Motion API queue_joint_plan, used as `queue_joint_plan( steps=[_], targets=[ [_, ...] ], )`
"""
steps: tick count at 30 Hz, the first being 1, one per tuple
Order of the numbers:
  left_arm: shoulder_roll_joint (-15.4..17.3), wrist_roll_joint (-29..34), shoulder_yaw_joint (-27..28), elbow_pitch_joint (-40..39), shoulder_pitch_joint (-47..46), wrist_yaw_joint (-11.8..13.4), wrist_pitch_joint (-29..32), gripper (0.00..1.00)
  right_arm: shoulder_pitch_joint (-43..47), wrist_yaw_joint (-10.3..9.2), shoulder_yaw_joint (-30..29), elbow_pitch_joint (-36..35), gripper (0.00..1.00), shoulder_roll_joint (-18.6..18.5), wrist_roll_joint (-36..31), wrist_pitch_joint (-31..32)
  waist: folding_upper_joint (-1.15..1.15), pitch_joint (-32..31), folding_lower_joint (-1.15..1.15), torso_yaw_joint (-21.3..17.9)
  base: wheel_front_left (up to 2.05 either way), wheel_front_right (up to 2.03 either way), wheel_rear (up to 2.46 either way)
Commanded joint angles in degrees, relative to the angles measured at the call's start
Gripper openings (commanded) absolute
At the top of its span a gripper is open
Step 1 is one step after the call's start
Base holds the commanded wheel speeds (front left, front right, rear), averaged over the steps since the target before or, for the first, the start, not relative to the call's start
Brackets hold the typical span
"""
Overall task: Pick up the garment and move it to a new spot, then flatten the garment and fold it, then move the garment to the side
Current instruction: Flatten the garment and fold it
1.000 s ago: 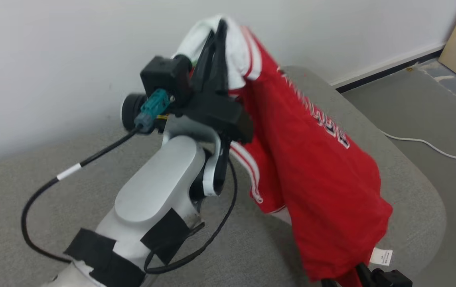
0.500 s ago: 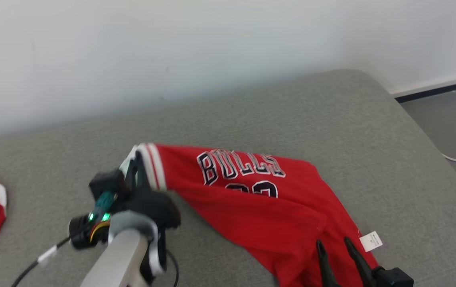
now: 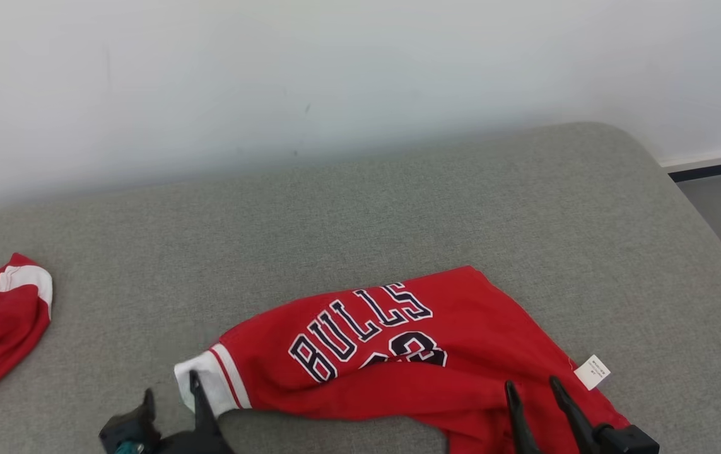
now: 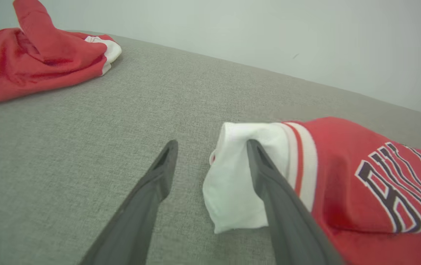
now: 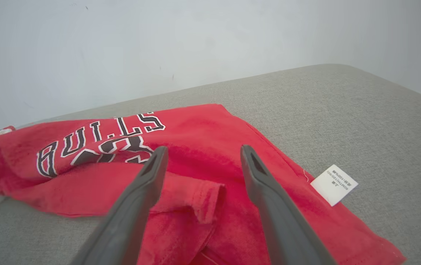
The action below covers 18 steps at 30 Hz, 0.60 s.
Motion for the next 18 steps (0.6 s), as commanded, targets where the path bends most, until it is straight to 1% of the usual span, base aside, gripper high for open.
queue_joint_plan(
  steps=[1, 3, 6, 10, 12, 14, 18],
  targets=[
    [0.03, 0.7, 0.97, -0.71, 1.44, 0.29, -0.21, 1.0, 0.59, -0.12, -0.13, -0.21, 1.0, -0.18, -0.18, -0.04, 0.0, -0.18, 0.0, 0.32, 0.0, 0.0, 0.0],
    [0.04, 1.54, 2.39, -1.97, 3.47, 0.55, -0.21, 1.0, 0.69, -0.12, -0.25, -0.23, 1.0, -0.24, -0.15, -0.04, 0.0, -0.33, 0.0, 0.57, 0.0, 0.0, 0.0],
    [1.08, 3.83, 4.13, -4.39, 6.31, 1.13, -0.21, 1.0, 0.67, -0.12, -0.43, -0.37, 1.0, -0.27, -0.26, 0.13, 0.0, -0.57, 0.0, 0.84, 0.0, 0.0, 0.0],
    [3.26, 10.92, 4.54, -9.76, 9.62, 2.07, -0.21, 1.0, 0.62, -0.12, -1.17, -0.96, 1.0, -0.71, -0.17, 0.42, 0.0, -0.63, 0.0, 1.33, 0.0, 0.0, 0.0],
    [3.74, 14.42, 4.46, -13.55, 10.91, 1.12, -0.2, 1.0, 0.38, -0.12, -1.75, -1.4, 1.0, -0.88, -0.25, 0.87, 0.0, -0.52, 0.0, 1.62, 0.0, 0.0, 0.0],
    [3.3, 16.87, 5.42, -17.87, 12.14, -0.33, -0.2, 1.0, 0.27, -0.12, -2.48, -1.84, 1.0, -1.09, -0.3, 1.3, 0.0, -0.41, 0.0, 2.06, 0.0, 0.0, 0.0],
    [1.73, 20.16, 6.85, -23.51, 15.01, -5.53, -0.2, 1.0, -0.09, -0.12, -3.75, -2.37, 1.0, -1.13, -0.59, 2.56, 0.0, -0.35, 0.0, 2.54, 0.0, 0.0, 0.0]
  ],
)
